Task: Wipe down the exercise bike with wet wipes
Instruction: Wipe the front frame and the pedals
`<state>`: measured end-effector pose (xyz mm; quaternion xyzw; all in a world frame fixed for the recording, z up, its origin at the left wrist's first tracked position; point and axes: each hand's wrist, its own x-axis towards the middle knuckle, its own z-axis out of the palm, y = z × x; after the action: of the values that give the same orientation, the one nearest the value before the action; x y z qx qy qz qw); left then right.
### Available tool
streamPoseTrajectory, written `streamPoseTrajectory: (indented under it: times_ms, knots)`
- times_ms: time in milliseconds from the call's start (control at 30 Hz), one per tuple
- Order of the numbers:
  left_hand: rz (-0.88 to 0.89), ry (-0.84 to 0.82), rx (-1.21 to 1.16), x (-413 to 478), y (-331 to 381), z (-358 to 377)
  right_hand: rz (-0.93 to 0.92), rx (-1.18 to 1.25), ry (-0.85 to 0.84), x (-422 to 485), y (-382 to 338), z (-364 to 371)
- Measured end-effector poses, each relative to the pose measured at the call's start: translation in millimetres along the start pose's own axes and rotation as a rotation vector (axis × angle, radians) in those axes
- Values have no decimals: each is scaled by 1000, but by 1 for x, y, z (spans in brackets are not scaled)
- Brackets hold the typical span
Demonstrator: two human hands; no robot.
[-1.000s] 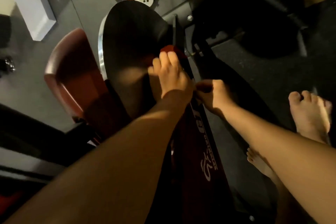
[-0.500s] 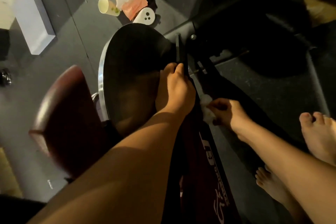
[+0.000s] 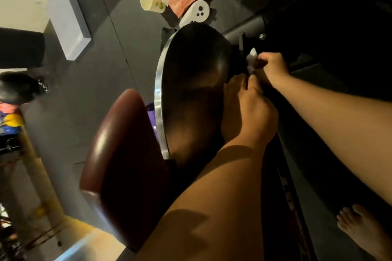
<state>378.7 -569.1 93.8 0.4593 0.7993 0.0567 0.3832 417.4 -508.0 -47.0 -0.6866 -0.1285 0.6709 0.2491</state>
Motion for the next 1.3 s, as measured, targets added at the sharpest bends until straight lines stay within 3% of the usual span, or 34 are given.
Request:
streamPoseTrajectory:
  times_ms: [167, 333, 433, 600, 700, 800, 933, 1033, 1167, 1300]
  knots:
    - [145, 34, 130, 4, -7, -1, 76, 109, -314, -85, 11, -35]
    - [164, 22, 131, -3, -1, 1, 65, 50, -412, -78, 8, -30]
    - [188, 38, 236, 2, -2, 0, 28, -57, -286, -19, -6, 6]
    - [200, 30, 369, 0, -7, 2, 22, -41, -234, 51, -23, 40]
    - [182, 39, 330, 3, -6, 2, -23, -3, -246, 29, -15, 33]
    - [144, -9, 234, 0, -3, 3, -96, -118, -263, -18, 10, 1]
    - [171, -25, 276, 2, -8, 2, -32, -12, -342, -80, 17, -26]
    - [206, -10, 302, 4, -10, 3, -66, 13, -295, -37, 13, -6]
    - [269, 8, 415, -2, -3, -1, 9, -227, -274, 33, 6, 32]
    - [170, -10, 375, 1, -2, -4, 111, -64, -158, 20, 0, 20]
